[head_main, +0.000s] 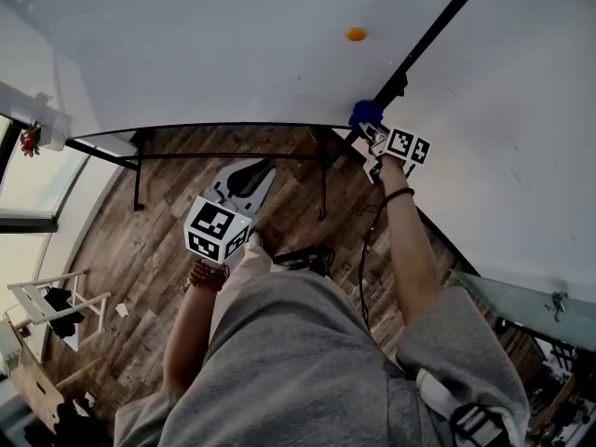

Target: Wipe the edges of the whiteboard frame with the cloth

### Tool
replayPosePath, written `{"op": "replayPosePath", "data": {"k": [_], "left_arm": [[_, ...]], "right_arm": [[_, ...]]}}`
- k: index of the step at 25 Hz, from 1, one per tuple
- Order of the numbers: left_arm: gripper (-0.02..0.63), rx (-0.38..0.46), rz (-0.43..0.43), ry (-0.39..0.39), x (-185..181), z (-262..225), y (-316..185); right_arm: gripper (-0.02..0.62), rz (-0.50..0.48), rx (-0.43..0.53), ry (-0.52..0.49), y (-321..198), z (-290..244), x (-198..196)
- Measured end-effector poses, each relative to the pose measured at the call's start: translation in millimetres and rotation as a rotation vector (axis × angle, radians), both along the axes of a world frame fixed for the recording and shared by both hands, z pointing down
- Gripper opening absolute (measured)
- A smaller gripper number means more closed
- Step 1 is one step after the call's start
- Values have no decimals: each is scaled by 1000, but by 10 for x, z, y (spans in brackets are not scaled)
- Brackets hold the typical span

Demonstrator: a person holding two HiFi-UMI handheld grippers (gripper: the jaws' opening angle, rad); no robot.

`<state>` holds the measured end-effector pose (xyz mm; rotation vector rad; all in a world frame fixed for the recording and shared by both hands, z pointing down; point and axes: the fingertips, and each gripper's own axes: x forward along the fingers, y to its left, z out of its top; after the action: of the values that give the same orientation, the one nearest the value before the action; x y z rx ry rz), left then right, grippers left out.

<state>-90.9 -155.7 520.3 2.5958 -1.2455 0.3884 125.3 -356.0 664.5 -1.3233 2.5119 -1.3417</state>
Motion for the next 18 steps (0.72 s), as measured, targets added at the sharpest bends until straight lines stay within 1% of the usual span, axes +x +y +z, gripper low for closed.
{"op": "replayPosePath", "data": {"k": [5,10,15,18], "left_arm": [[61,-4,-16,2,-75,7,-6],[61,-8,-36,4,-143,22,-5],[61,-12,-59,6,-256,35,3],[60,-13,-72,6,-313,46,19]], "right_arm": [[118,2,-43,30,-4,214,4],[118,27,-61,64,-25,352,20],[121,-28,-83,133,-34,495,25],[120,-42,-95,151,-35,570,20]]}}
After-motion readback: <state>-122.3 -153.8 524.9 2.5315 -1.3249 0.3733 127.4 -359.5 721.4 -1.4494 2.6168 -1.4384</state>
